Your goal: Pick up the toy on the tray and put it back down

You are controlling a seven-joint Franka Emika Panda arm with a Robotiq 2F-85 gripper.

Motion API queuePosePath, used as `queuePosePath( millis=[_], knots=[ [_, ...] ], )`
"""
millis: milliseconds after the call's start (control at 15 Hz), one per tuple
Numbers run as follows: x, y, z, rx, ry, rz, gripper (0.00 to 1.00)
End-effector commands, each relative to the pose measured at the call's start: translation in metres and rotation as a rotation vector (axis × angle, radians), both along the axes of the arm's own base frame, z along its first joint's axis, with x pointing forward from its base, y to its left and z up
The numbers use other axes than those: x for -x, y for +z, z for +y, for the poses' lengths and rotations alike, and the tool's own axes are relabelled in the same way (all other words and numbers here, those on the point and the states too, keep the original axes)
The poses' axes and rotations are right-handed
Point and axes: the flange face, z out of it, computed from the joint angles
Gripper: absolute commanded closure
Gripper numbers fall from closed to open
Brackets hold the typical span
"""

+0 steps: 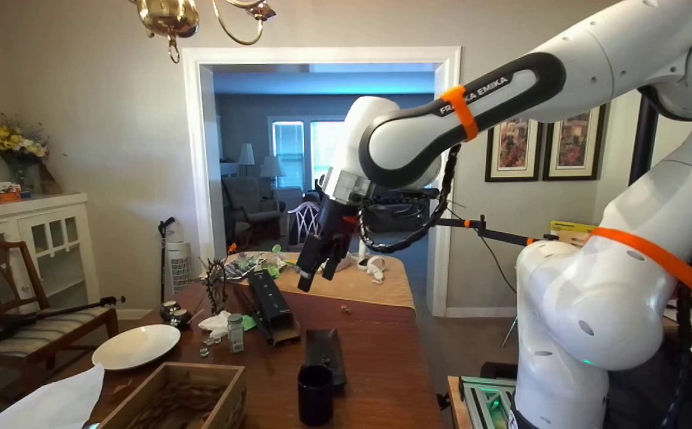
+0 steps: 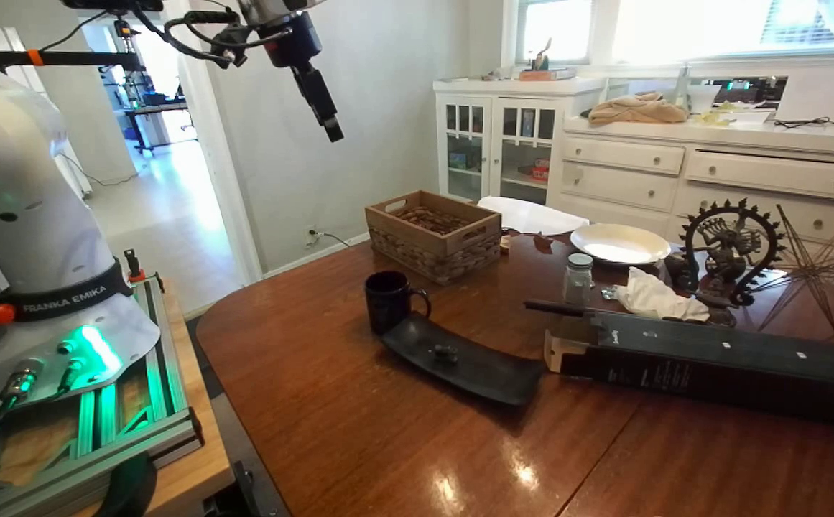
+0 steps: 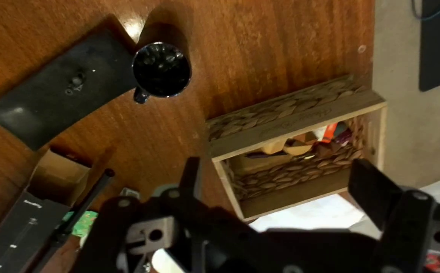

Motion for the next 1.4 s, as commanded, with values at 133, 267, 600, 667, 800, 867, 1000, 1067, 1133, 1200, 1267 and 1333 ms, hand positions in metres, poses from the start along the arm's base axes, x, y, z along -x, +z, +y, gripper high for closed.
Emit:
queuePosePath(
  millis=[133,267,600,667,800,867,1000,1067,1133,1200,1267,1333],
  knots=[
    [-0.04,-0.059,-0.042,0.018,-0.285,0.064,0.0],
    [-0.045,-0.073,-0.058,0.019,-0.386,0.105,0.0],
    [-0.04,-0.1,-0.102,0.007,-0.598,0.257,0.0],
    [-0.038,-0.101,-0.108,0.0,-0.62,0.277,0.0],
    [-0.036,-0.104,-0.119,-0.009,-0.668,0.305,0.0],
    [-0.035,-0.108,-0.126,-0.012,-0.722,0.323,0.0],
    [-0.032,-0.112,-0.138,-0.027,-0.796,0.349,0.0],
    [-0.031,-0.113,-0.141,-0.019,-0.813,0.335,0.0],
    [-0.029,-0.108,-0.133,-0.036,-0.76,0.315,0.0],
    [-0.029,-0.109,-0.137,-0.035,-0.779,0.319,0.0],
    [-0.028,-0.111,-0.139,-0.036,-0.789,0.322,0.0],
    [-0.028,-0.112,-0.139,-0.036,-0.792,0.324,0.0]
  ],
)
